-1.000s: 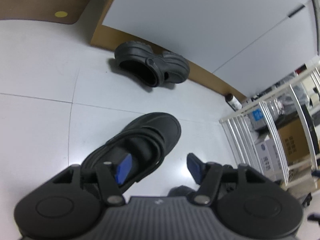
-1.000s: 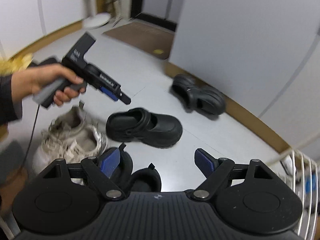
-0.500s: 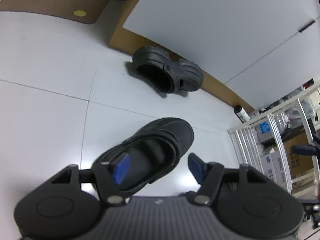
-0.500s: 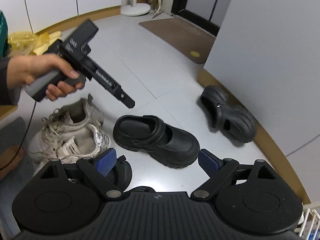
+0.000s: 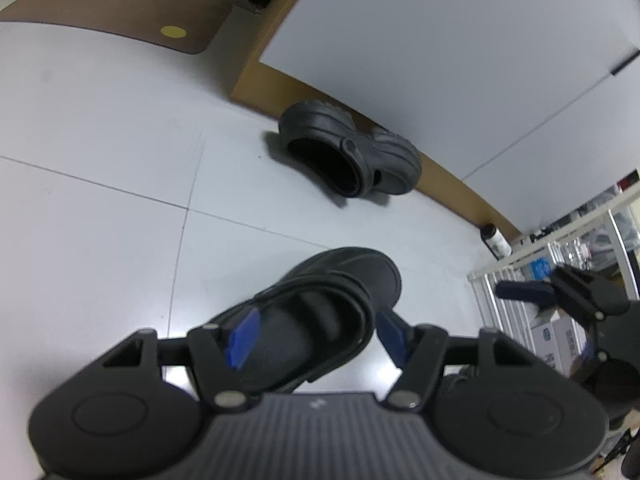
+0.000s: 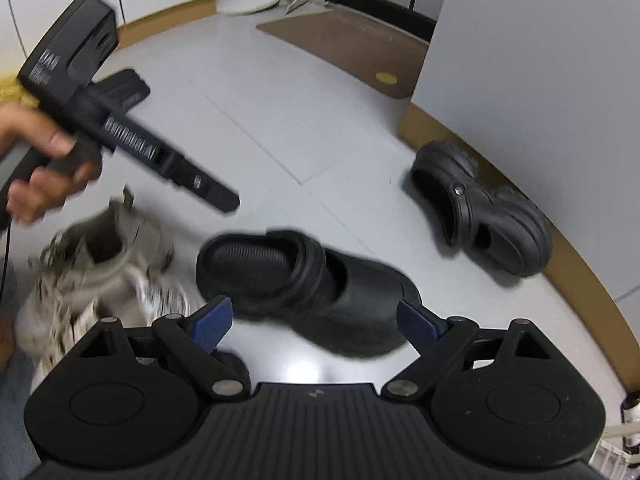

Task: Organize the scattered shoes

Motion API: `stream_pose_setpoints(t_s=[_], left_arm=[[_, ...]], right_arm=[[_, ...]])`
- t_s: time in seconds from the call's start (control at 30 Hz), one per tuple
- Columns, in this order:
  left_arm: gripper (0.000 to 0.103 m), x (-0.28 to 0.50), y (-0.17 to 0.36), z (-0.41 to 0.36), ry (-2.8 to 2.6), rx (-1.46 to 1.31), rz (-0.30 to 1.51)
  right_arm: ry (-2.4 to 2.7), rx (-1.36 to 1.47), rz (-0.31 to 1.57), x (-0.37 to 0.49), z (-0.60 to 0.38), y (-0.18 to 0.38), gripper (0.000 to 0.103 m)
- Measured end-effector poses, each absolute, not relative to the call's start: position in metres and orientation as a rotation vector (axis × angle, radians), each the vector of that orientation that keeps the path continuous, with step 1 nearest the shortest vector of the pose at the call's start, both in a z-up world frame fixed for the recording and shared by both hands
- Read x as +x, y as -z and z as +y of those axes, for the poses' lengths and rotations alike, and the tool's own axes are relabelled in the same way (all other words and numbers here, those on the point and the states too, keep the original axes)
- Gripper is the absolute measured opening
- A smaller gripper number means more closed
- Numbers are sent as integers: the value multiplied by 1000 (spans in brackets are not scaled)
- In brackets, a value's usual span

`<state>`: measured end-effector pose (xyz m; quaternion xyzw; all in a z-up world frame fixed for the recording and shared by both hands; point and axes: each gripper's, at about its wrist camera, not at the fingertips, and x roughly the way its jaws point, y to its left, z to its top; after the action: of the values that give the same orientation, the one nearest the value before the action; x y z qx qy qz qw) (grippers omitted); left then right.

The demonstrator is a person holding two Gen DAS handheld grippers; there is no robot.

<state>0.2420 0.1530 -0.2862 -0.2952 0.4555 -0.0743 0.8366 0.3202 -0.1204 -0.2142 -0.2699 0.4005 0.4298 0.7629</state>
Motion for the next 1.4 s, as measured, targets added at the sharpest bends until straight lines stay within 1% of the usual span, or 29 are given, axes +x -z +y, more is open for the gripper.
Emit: stream_pose_setpoints(t_s=[0.07,0.2,0.47,0.5,0.53,0.57,0.63,0.67,0.7,0.73,0.8,0.9,0.97,1.03,1.1,1.17,1.3,1.37,1.4], left_arm=[[66,242,288,155,146,-638,962],[66,238,293,158,132,-652,969],[65,236,297,167,120,-671,970],[65,235,296,168,119,-669,968],[66,234,296,169,118,-669,969],[66,233,297,170,117,-671,971],[66,232,298,171,115,-656,980],[66,231,298,171,114,-647,985],[66,230,299,172,112,-639,988],[66,230,299,172,111,-635,989],[66,228,301,174,104,-641,992],[66,228,305,177,90,-652,998],[66,229,308,177,86,-659,1004],[66,229,308,176,86,-657,1008],[66,229,307,175,90,-648,1011],[66,229,307,175,94,-645,1010],[66,228,306,177,91,-647,1008],[67,228,306,178,86,-647,1010],[67,228,307,179,85,-647,1012]], right_arm=[[-958,-611,864,324,-111,223,92],[-1038,-751,831,324,-99,249,92],[-1059,-884,875,328,-91,283,91],[-1064,-907,874,327,-90,287,89],[-1068,-922,876,326,-90,292,83],[-1071,-923,882,326,-89,296,79],[-1076,-912,889,327,-86,301,65],[-1076,-907,882,326,-85,303,61],[-1079,-905,869,325,-83,305,55],[-1083,-910,853,323,-80,308,52],[-1094,-929,847,319,-77,314,49],[-1078,-903,858,320,-75,318,47],[-1045,-839,904,325,-74,318,43],[-1014,-815,932,327,-72,316,38],[-995,-808,942,327,-69,316,35],[-976,-821,938,327,-67,316,22],[-987,-811,960,326,-68,314,18],[-1010,-817,991,325,-67,312,19],[-1027,-827,999,324,-66,310,22]])
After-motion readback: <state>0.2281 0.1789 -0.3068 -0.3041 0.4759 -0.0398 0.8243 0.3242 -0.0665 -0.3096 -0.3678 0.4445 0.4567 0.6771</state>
